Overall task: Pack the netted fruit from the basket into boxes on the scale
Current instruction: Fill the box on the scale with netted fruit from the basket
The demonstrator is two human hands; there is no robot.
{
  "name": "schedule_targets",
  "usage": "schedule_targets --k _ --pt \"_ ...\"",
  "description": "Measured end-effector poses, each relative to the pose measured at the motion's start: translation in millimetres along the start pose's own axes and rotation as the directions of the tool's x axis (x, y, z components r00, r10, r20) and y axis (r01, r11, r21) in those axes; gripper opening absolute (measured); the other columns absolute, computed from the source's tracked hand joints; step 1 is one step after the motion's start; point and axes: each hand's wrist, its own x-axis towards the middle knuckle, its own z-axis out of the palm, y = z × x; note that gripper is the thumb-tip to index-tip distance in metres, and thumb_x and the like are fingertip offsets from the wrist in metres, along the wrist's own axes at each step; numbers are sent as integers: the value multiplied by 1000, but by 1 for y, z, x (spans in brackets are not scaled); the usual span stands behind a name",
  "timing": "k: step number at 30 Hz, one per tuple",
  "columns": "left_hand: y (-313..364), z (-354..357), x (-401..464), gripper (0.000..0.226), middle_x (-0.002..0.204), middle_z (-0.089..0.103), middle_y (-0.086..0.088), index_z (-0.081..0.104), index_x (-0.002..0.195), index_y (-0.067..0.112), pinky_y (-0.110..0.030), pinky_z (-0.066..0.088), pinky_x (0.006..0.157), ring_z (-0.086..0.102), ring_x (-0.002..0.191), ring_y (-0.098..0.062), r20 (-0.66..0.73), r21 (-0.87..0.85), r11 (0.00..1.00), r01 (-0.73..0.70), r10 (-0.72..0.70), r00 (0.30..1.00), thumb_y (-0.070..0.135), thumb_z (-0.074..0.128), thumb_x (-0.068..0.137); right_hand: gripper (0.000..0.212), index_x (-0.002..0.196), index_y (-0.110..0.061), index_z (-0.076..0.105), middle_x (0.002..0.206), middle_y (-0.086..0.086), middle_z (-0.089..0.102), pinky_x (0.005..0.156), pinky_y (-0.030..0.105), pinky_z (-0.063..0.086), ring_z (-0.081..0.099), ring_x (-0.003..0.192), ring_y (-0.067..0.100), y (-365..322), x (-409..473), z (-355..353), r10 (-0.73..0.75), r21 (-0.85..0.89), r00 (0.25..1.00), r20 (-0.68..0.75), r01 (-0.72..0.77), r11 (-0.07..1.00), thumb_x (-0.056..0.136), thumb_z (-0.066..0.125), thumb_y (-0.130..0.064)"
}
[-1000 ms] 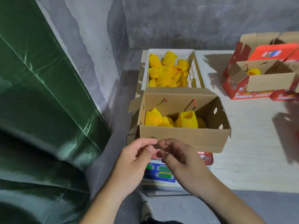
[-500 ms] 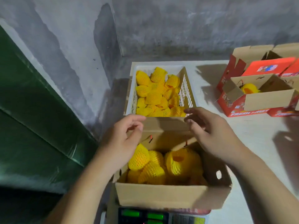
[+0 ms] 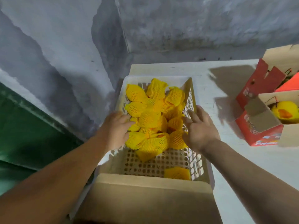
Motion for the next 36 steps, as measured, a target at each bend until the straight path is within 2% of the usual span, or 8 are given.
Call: schedule_targets --k 8,12,15,22,25,30,34,36 --pt "-4 15 23 40 121 74 5 73 129 24 -52 29 121 66 118 -21 -195 -161 987 20 -52 979 33 73 90 79 163 -19 -17 169 15 -24 127 53 -9 -19 157 37 -9 81 -8 -77 -141 996 -33 72 987 103 32 -32" --pt "-3 18 25 37 100 76 8 79 116 25 -54 33 118 71 99 -21 -206 -60 998 -13 0 979 35 69 83 99 165 -24 -10 174 4 -7 129 48 9 -3 160 30 -16 147 -17 -311 188 931 -191 346 919 96 60 -35" --pt "-7 24 29 38 95 75 11 78 115 28 -53 31 119 68 95 -18 -225 -53 998 -19 6 974 38 63 82 116 162 -29 -19 164 13 32 122 55 23 23 151 39 -19 177 1 -264 230 959 -100 281 932 87 68 -47" --pt "-6 27 28 39 93 74 11 76 114 31 -56 30 118 66 91 -18 -212 -44 999 -20 11 977 45 54 86 92 147 -18 35 153 15 31 112 51 32 30 141 40 -23 197 10 -230 279 961 -152 265 923 74 70 -63" --pt "-5 25 27 37 93 74 10 77 113 30 -57 31 118 66 92 -19 -213 -51 999 -7 -4 977 44 57 84 97 149 -21 25 145 11 46 105 52 36 48 129 40 -30 199 11 -213 446 965 -154 260 857 74 70 -63" --pt "-6 25 29 36 92 74 8 78 108 28 -55 29 119 66 93 -21 -192 -35 999 10 -17 981 43 57 83 100 151 -29 33 145 12 33 106 52 33 28 133 37 -23 201 10 -111 338 984 -138 152 929 63 52 -74" --pt "-5 27 30 35 87 73 8 79 103 28 -54 27 121 65 91 -21 -224 -26 1000 2 -8 975 42 55 83 83 124 -21 34 113 8 55 80 43 46 57 104 36 -30 198 8 -189 458 973 -135 231 858 63 65 -68" --pt "-5 27 31 35 87 74 9 80 102 28 -53 28 121 66 90 -20 -244 -41 999 2 -12 970 42 55 83 91 137 -24 29 119 11 59 79 45 51 61 100 35 -27 199 9 -194 510 972 -134 236 827 69 74 -64"
